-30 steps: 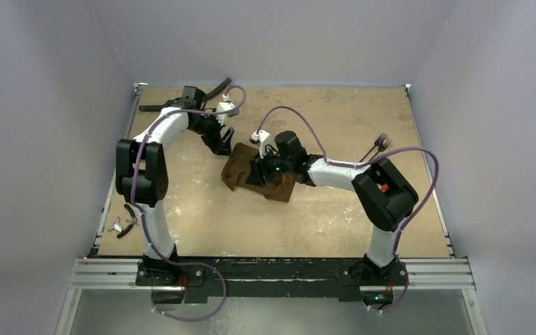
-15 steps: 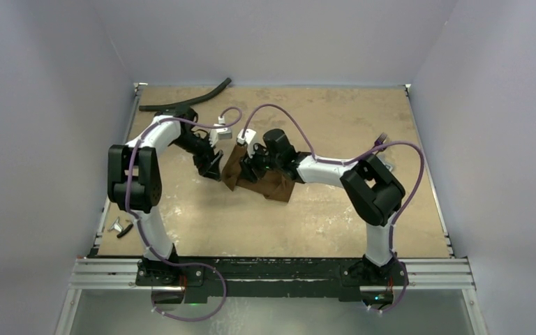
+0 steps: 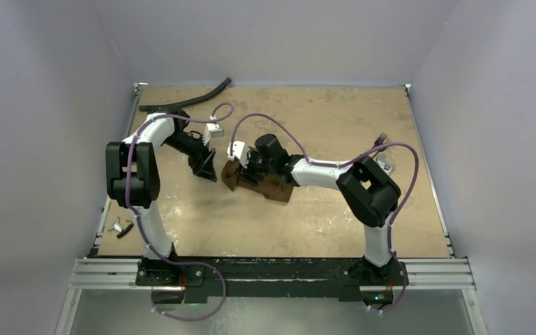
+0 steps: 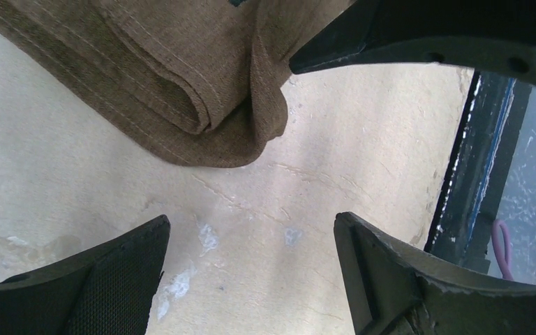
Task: Fold the napkin into a case and place the utensils inside
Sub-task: Smooth out the 2/3-rectangle-folded napkin at the center of the board.
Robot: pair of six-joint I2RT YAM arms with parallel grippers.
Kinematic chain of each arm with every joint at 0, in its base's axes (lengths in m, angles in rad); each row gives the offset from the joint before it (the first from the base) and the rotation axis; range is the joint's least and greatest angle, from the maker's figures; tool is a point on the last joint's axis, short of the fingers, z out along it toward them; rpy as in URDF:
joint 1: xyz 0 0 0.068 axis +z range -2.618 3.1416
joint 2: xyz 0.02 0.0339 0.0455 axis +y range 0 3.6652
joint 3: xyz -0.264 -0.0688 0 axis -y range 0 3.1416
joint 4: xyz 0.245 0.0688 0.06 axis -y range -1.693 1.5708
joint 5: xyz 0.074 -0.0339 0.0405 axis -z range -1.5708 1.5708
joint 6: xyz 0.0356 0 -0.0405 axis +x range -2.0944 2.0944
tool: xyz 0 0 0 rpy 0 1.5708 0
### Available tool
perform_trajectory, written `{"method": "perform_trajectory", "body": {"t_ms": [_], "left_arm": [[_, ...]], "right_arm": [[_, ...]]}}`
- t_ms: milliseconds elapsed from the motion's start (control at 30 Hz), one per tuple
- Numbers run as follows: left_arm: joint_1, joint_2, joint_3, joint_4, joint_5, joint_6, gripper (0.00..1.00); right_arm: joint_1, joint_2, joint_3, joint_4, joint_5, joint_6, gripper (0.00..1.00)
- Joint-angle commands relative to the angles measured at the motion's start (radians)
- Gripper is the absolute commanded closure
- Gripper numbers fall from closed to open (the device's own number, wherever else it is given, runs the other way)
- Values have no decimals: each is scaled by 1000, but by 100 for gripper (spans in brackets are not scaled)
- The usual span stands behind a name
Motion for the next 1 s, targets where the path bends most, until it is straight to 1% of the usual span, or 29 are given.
{"method": "perform_trajectory", "body": {"t_ms": [0,67,200,333,367,433,567,600,700,800,867,933,967], "left_arm": [[37,-17,55,60,67,-62,14],[66,-12,73,98,75,-131,14],[94,-22,81,134,68,-174,14],[102,-36,56,172,39,-191,13],[103,-39,43,182,32,-187,13],[102,-53,2,198,22,-158,12],[92,-103,-112,237,-2,-63,10],[82,-117,-137,247,-17,-41,10],[34,-185,-229,328,-91,-21,10],[-47,-285,-341,488,-148,-57,10],[-98,-368,-434,641,-189,-125,10],[-122,-446,-523,800,-224,-207,10],[-126,-472,-548,848,-233,-231,10]], "right_arm": [[39,24,45,7,133,-127,45],[50,25,31,54,149,-125,45],[70,23,16,122,161,-113,46],[77,29,19,154,131,-84,53],[77,32,18,155,111,-71,57],[75,45,26,144,99,-56,68],[63,77,49,114,94,-11,96],[56,84,55,108,87,2,100],[29,94,59,119,54,57,100],[1,103,73,122,35,109,100],[-14,106,84,120,31,137,100],[-35,105,81,128,24,170,100],[-45,103,77,134,16,185,100]]}}
